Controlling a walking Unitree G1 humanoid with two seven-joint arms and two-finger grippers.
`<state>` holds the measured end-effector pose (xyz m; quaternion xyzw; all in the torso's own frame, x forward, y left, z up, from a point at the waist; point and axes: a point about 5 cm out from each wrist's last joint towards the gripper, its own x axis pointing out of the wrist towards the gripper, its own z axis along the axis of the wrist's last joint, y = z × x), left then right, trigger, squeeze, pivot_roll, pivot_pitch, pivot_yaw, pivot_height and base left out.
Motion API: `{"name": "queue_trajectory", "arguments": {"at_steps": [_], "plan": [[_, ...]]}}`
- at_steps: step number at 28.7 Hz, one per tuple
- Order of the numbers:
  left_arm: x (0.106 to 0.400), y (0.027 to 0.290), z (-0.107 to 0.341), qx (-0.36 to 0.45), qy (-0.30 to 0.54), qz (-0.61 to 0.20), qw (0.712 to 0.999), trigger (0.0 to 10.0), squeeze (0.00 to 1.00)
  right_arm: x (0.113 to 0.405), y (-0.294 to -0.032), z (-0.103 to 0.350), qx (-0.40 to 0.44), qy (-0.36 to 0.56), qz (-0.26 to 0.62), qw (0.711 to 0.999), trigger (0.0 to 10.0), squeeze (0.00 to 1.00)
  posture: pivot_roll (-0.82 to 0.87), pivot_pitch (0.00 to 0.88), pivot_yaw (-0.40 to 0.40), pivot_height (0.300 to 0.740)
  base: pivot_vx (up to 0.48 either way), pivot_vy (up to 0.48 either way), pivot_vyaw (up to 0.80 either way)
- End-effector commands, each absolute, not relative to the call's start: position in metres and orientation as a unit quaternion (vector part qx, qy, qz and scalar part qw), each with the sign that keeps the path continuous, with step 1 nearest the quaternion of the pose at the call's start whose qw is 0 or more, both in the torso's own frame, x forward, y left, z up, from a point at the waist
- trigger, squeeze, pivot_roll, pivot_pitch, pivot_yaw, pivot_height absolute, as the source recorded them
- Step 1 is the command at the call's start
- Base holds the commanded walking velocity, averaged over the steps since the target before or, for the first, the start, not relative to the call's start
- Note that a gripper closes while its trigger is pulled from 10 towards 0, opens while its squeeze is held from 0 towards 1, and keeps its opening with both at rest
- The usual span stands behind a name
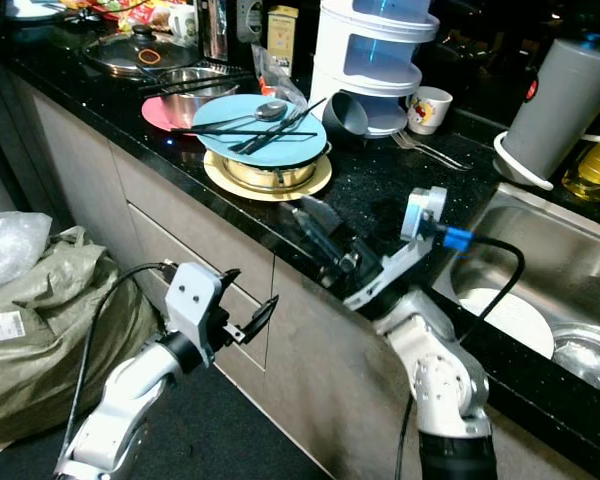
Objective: Kitchen organization
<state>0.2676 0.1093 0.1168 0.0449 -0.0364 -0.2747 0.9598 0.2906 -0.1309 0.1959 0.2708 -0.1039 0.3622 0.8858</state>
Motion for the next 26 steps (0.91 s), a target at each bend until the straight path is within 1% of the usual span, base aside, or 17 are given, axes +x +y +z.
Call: {"name": "queue_trajectory", "arguments": {"at_steps": [1,3,4,5,6,7,8,9,11,13,23,26], "plan": [[0.267,0.108,0.111,0.048,-0.021,-0.276,0.960,10.0,0.00,0.295,-0.138,0.190,0.262,-0.097,0.332,0.901,10.0,0.00,0.13,0.043,-0.137,0.740,0.000,0.000,0.00],[0.267,0.108,0.111,0.049,-0.019,-0.275,0.960,10.0,0.00,0.303,-0.149,0.176,0.233,-0.068,0.268,0.932,10.0,0.00,0.13,0.044,-0.136,0.740,0.000,0.000,0.00],[0.267,0.108,0.111,0.049,-0.018,-0.275,0.960,10.0,0.00,0.306,-0.152,0.172,0.220,-0.060,0.248,0.942,10.0,0.00,0.13,0.044,-0.136,0.740,0.000,0.000,0.00],[0.267,0.109,0.111,0.050,-0.017,-0.275,0.960,10.0,0.00,0.310,-0.166,0.162,0.193,-0.043,0.194,0.961,10.0,0.00,0.13,0.045,-0.134,0.740,0.000,0.000,0.00],[0.267,0.109,0.110,0.051,-0.017,-0.275,0.960,10.0,0.00,0.310,-0.171,0.159,0.190,-0.039,0.181,0.964,10.0,0.00,0.13,0.045,-0.134,0.740,0.000,0.000,0.00],[0.267,0.109,0.110,0.052,-0.017,-0.275,0.960,10.0,0.00,0.309,-0.172,0.158,0.197,-0.039,0.182,0.963,10.0,0.00,0.12,0.046,-0.133,0.740,0.000,0.000,0.00],[0.267,0.109,0.110,0.053,-0.016,-0.276,0.960,10.0,0.00,0.303,-0.170,0.162,0.230,-0.060,0.214,0.948,10.0,0.00,0.12,0.047,-0.132,0.740,0.000,0.000,0.00],[0.267,0.109,0.110,0.053,-0.016,-0.276,0.960,10.0,0.00,0.303,-0.170,0.162,0.230,-0.060,0.214,0.948,10.0,0.00,0.12,0.047,-0.132,0.740,0.000,0.000,0.00],[0.267,0.109,0.110,0.054,-0.016,-0.277,0.959,10.0,0.00,0.296,-0.167,0.168,0.258,-0.084,0.247,0.930,10.0,0.00,0.12,0.047,-0.132,0.740,0.000,0.000,0.00],[0.267,0.109,0.110,0.056,-0.016,-0.277,0.959,10.0,0.00,0.291,-0.164,0.172,0.278,-0.103,0.266,0.917,10.0,0.00,0.12,0.050,-0.131,0.740,0.000,0.326,0.00],[0.267,0.108,0.110,0.061,-0.017,-0.279,0.958,10.0,0.00,0.287,-0.159,0.171,0.294,-0.117,0.284,0.905,10.0,0.00,0.12,0.050,-0.127,0.740,0.000,0.329,0.00],[0.267,0.108,0.111,0.063,-0.017,-0.280,0.958,10.0,0.00,0.282,-0.159,0.175,0.312,-0.126,0.302,0.892,10.0,0.00,0.12,0.049,-0.128,0.740,0.000,0.367,0.00]]}}
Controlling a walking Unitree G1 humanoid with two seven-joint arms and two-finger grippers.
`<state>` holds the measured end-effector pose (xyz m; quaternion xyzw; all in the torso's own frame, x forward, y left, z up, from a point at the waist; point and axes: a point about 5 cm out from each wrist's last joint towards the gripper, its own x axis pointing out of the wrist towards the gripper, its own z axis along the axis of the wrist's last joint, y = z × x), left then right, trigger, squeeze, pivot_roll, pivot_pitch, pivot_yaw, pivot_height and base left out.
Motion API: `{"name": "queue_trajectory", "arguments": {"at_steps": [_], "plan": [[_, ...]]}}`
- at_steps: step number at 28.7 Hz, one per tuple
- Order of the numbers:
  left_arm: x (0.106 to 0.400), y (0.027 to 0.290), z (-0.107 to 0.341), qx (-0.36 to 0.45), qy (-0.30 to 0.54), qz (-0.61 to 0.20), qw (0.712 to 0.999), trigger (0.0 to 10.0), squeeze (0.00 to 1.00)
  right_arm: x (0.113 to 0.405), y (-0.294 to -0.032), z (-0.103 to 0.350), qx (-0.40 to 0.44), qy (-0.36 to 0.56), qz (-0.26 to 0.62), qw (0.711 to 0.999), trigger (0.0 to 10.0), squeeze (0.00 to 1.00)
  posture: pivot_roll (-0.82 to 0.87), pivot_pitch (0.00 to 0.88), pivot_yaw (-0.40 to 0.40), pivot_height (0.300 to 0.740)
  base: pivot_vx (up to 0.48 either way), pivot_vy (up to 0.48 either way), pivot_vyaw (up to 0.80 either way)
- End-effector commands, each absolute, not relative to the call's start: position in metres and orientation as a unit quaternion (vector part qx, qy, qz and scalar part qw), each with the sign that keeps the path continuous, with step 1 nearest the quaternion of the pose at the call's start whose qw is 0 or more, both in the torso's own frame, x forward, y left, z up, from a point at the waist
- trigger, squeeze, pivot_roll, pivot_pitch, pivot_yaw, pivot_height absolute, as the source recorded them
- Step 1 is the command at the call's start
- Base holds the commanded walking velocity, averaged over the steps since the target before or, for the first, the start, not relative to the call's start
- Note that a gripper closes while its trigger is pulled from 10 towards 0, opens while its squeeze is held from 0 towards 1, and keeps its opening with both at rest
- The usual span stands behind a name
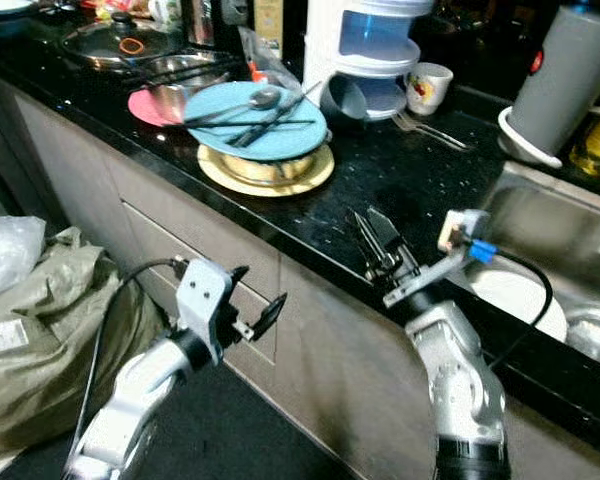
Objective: Kitchen organization
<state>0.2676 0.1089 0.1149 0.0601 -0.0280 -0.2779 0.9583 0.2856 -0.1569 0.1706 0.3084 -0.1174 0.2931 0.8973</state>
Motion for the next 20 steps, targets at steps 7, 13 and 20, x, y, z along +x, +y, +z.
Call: {"name": "queue_trajectory", "arguments": {"at_steps": [7,13,20], "plan": [[0.267,0.107,0.111,0.065,-0.018,-0.281,0.957,10.0,0.00,0.280,-0.155,0.173,0.307,-0.120,0.314,0.890,10.0,0.00,0.12,0.048,-0.127,0.740,0.000,0.386,0.00],[0.267,0.107,0.110,0.064,-0.018,-0.281,0.957,10.0,0.00,0.281,-0.152,0.169,0.295,-0.109,0.315,0.896,10.0,0.00,0.12,0.044,-0.128,0.740,0.000,0.366,0.00],[0.268,0.107,0.110,0.057,-0.020,-0.278,0.959,10.0,0.00,0.280,-0.148,0.166,0.284,-0.096,0.324,0.898,10.0,0.00,0.12,0.042,-0.129,0.740,0.000,0.082,0.00]]}}
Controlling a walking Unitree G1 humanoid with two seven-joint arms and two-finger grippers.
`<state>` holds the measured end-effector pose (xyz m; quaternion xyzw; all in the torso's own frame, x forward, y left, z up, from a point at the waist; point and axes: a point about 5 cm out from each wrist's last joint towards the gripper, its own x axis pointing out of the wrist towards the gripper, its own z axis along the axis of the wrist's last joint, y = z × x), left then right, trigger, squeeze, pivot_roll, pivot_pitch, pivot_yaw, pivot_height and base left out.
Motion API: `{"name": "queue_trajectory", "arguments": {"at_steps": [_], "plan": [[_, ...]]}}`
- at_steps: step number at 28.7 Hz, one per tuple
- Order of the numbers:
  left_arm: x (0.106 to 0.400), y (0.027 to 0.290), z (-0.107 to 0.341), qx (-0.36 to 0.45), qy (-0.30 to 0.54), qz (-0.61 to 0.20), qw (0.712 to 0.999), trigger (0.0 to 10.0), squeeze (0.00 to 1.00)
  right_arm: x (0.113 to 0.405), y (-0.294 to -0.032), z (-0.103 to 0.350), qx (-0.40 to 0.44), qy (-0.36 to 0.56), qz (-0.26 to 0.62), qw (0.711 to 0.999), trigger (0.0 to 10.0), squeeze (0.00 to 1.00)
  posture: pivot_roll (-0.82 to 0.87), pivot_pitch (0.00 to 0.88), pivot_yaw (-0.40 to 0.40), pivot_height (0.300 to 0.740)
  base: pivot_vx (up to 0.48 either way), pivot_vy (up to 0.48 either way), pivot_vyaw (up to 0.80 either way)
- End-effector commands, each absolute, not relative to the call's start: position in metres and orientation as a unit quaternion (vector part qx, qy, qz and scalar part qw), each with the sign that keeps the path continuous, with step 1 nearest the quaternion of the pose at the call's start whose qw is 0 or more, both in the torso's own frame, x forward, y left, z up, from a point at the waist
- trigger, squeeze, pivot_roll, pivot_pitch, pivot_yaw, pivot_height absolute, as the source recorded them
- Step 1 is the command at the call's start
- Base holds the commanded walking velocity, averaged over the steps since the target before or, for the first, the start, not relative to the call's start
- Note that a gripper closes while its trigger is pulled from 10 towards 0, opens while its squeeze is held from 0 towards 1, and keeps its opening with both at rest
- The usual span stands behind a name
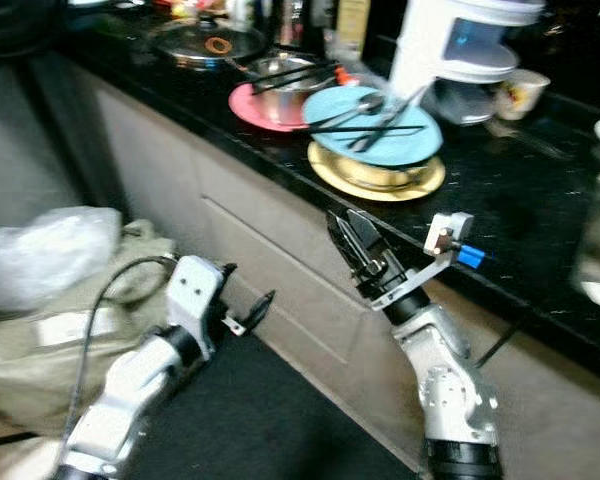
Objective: Kitchen organization
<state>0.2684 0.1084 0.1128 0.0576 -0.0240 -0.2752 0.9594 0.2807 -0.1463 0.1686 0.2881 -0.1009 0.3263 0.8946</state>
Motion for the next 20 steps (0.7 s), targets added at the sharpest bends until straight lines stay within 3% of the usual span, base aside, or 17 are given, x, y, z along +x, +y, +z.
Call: {"name": "queue_trajectory", "arguments": {"at_steps": [1,8,13,20], "plan": [[0.2676,0.1069,0.1105,0.057,-0.020,-0.278,0.959,10.0,0.00,0.2802,-0.1482,0.1663,0.284,-0.096,0.324,0.898,10.0,0.00,0.12,0.042,-0.129,0.740,0.000,0.000,0.00],[0.2670,0.1076,0.1093,0.053,-0.014,-0.277,0.959,10.0,0.00,0.2802,-0.1456,0.1629,0.275,-0.085,0.325,0.901,10.0,0.00,0.12,0.034,-0.130,0.740,0.000,0.000,0.00],[0.2680,0.1078,0.1093,0.044,-0.011,-0.276,0.960,10.0,0.00,0.2819,-0.1443,0.1599,0.258,-0.072,0.315,0.910,10.0,0.00,0.11,0.040,-0.127,0.740,0.000,-0.472,0.00],[0.2682,0.1081,0.1107,0.041,-0.015,-0.275,0.961,10.0,0.00,0.2838,-0.1453,0.1589,0.253,-0.066,0.305,0.916,10.0,0.00,0.11,0.045,-0.129,0.740,0.000,0.000,0.00]]}}
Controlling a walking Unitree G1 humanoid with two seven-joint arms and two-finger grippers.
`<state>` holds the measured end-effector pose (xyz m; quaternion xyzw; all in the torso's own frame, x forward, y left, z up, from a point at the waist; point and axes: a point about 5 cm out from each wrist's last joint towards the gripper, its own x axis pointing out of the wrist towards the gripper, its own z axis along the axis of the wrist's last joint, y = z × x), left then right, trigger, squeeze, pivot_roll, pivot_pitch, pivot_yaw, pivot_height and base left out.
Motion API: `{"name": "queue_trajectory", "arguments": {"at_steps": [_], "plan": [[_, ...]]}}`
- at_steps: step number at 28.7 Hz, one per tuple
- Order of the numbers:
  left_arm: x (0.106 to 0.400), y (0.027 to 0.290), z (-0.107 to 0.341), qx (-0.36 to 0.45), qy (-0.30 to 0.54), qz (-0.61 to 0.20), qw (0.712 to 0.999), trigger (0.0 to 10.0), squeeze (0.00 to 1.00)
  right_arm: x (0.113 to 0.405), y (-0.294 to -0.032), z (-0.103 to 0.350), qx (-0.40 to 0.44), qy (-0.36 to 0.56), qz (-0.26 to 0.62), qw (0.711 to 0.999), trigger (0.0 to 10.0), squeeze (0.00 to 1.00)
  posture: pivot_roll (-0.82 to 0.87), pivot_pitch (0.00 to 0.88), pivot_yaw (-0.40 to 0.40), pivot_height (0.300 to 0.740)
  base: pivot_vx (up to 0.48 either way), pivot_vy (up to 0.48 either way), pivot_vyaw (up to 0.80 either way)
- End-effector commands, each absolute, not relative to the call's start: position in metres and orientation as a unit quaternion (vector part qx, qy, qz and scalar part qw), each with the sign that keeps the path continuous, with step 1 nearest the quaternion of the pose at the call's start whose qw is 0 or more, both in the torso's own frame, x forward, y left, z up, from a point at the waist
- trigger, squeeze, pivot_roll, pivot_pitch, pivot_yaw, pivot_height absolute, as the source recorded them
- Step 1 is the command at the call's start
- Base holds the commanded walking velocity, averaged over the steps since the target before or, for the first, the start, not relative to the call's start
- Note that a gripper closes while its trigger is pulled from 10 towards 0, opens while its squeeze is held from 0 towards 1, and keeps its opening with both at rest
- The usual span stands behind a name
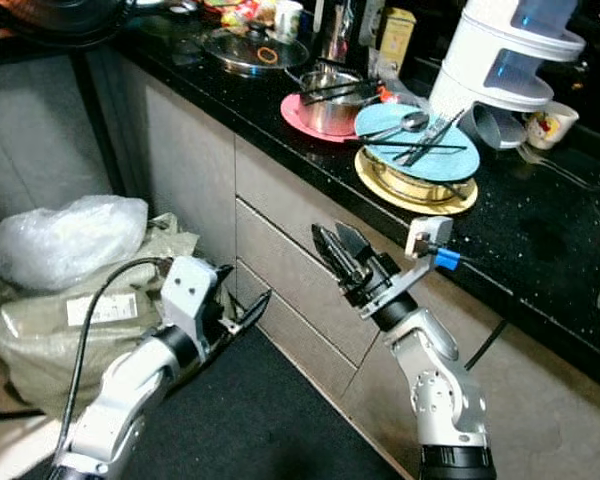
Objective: Kitchen organization
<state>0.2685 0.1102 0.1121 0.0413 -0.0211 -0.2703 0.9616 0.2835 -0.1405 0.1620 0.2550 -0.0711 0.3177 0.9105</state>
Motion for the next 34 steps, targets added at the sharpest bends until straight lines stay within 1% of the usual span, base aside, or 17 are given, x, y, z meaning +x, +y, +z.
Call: {"name": "queue_trajectory", "arguments": {"at_steps": [1,8,15,22,25,29,30,32,34], "plan": [[0.268,0.108,0.111,0.041,-0.015,-0.275,0.961,10.0,0.00,0.284,-0.145,0.159,0.253,-0.066,0.304,0.916,10.0,0.00,0.11,0.045,-0.129,0.740,0.000,0.000,0.00],[0.268,0.108,0.111,0.041,-0.015,-0.274,0.961,10.0,0.00,0.286,-0.145,0.157,0.243,-0.055,0.296,0.922,10.0,0.00,0.11,0.046,-0.131,0.740,0.000,0.000,0.00],[0.269,0.108,0.111,0.040,-0.016,-0.277,0.960,10.0,0.00,0.286,-0.143,0.162,0.227,-0.060,0.307,0.922,10.0,0.00,0.11,0.046,-0.129,0.740,0.000,0.000,-0.80],[0.270,0.108,0.111,0.042,-0.016,-0.276,0.960,10.0,0.00,0.283,-0.132,0.173,0.212,-0.069,0.350,0.910,10.0,0.00,0.11,0.046,-0.129,0.740,0.000,0.000,-0.80],[0.270,0.109,0.112,0.044,-0.018,-0.274,0.961,10.0,0.00,0.282,-0.132,0.171,0.203,-0.065,0.350,0.912,10.0,0.00,0.11,0.046,-0.130,0.740,0.000,0.000,-0.75],[0.272,0.113,0.115,0.055,-0.028,-0.260,0.964,10.0,0.00,0.281,-0.134,0.161,0.175,-0.048,0.352,0.918,10.0,0.00,0.11,0.046,-0.130,0.740,0.000,0.000,0.00],[0.276,0.118,0.124,0.065,-0.046,-0.239,0.968,10.0,0.00,0.277,-0.134,0.153,0.142,-0.027,0.365,0.920,10.0,0.00,0.12,0.048,-0.132,0.740,0.000,0.000,0.00],[0.280,0.123,0.133,0.075,-0.064,-0.219,0.971,10.0,0.00,0.273,-0.134,0.145,0.109,-0.004,0.378,0.919,10.0,0.00,0.12,0.048,-0.133,0.740,0.000,0.000,0.00],[0.283,0.127,0.142,0.085,-0.081,-0.205,0.972,10.0,0.00,0.271,-0.134,0.142,0.097,0.007,0.384,0.918,10.0,0.00,0.12,0.049,-0.132,0.740,0.000,0.000,0.00]]}}
